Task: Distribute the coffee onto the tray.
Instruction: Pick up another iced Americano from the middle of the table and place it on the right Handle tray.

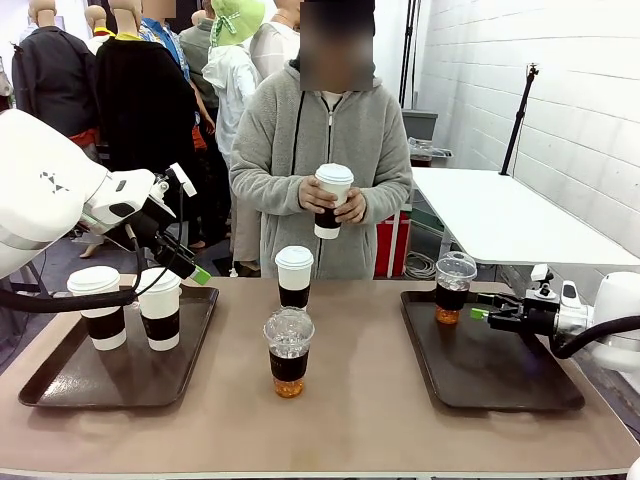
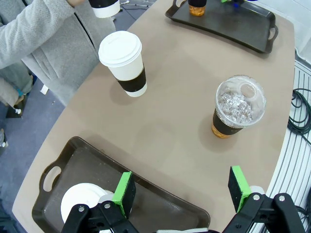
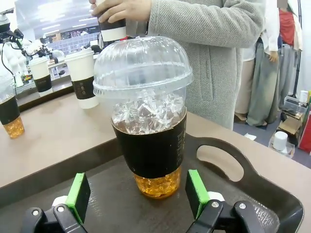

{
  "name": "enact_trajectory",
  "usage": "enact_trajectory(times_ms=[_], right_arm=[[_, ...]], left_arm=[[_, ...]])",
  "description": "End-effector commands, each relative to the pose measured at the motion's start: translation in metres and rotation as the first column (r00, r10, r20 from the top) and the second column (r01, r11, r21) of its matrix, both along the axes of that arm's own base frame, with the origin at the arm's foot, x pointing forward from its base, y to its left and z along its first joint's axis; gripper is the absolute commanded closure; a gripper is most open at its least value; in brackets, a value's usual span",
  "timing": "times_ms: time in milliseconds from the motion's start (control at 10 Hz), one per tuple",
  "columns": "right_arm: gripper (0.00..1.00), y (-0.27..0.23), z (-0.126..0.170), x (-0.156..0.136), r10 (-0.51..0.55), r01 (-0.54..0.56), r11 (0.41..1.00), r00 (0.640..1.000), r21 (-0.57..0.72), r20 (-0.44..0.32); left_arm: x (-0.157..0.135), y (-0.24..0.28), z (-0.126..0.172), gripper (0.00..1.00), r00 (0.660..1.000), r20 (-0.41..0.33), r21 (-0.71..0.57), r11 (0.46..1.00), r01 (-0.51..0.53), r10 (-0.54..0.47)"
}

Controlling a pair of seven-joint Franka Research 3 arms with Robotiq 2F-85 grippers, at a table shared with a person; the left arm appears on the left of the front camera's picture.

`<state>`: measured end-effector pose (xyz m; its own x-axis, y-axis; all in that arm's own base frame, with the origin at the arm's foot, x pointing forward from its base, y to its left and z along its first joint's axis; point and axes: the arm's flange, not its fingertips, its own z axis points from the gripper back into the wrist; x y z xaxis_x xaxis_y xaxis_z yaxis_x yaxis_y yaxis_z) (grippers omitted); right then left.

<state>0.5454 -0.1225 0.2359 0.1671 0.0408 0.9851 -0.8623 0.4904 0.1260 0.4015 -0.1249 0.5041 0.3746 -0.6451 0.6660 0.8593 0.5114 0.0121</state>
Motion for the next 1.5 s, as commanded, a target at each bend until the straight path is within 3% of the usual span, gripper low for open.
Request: enact_trajectory(times_ms=[0,1000,1400], right_arm=[[0.00,0.001,-0.001,0.001,0.006,-0.006,1.000,1.000,0.002,-0.001],[0.00,0.000,0.000,0.000,0.000,0.000,1.000,1.000,0.000,0.000],[0.00,-0.016,0.045,-0.013,-0.052,0.047,0.990,0.998,-0.134,-0.036]], left_arm=[[0.003,0.003,-0.003,0.00,1.000,0.012,-0.020,1.000,0.024,-0.024],[0.003,0.003,-0.003,0.00,1.000,0.012,-0.020,1.000,0.024,-0.024],[0.003,0.003,-0.003,0.00,1.000,0.012,-0.020,1.000,0.024,-0.024]])
